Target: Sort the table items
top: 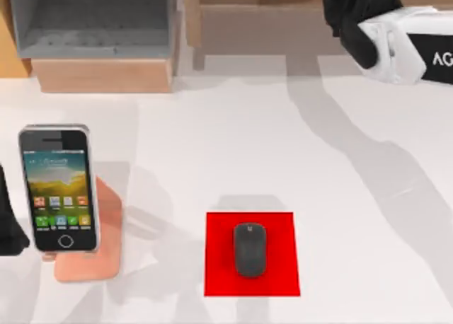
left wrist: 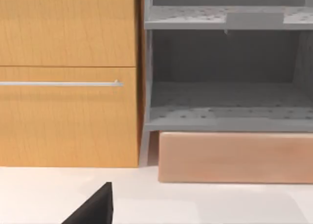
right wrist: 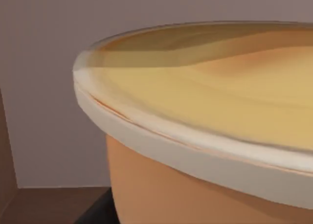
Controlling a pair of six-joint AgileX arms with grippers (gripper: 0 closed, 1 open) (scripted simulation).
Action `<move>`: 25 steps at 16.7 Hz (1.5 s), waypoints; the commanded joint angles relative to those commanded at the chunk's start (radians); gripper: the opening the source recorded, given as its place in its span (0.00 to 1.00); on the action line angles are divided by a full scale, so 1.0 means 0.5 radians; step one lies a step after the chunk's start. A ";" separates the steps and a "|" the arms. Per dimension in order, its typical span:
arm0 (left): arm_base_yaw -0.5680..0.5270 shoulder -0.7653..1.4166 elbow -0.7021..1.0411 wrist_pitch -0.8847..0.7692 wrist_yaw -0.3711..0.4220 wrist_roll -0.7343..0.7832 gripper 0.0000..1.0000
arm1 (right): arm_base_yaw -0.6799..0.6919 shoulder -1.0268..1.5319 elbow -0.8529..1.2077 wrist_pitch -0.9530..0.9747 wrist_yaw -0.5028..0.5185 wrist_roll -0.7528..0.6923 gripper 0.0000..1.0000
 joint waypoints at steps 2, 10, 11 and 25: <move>0.000 0.000 0.000 0.000 0.000 0.000 1.00 | -0.036 0.001 0.020 -0.071 -0.043 0.001 0.00; 0.000 0.000 0.000 0.000 0.000 0.000 1.00 | -0.066 0.014 0.033 -0.157 -0.096 0.005 0.00; 0.000 0.000 0.000 0.000 0.000 0.000 1.00 | -0.066 0.014 0.033 -0.157 -0.096 0.005 0.00; 0.000 0.000 0.000 0.000 0.000 0.000 1.00 | -0.066 0.014 0.033 -0.157 -0.096 0.005 0.23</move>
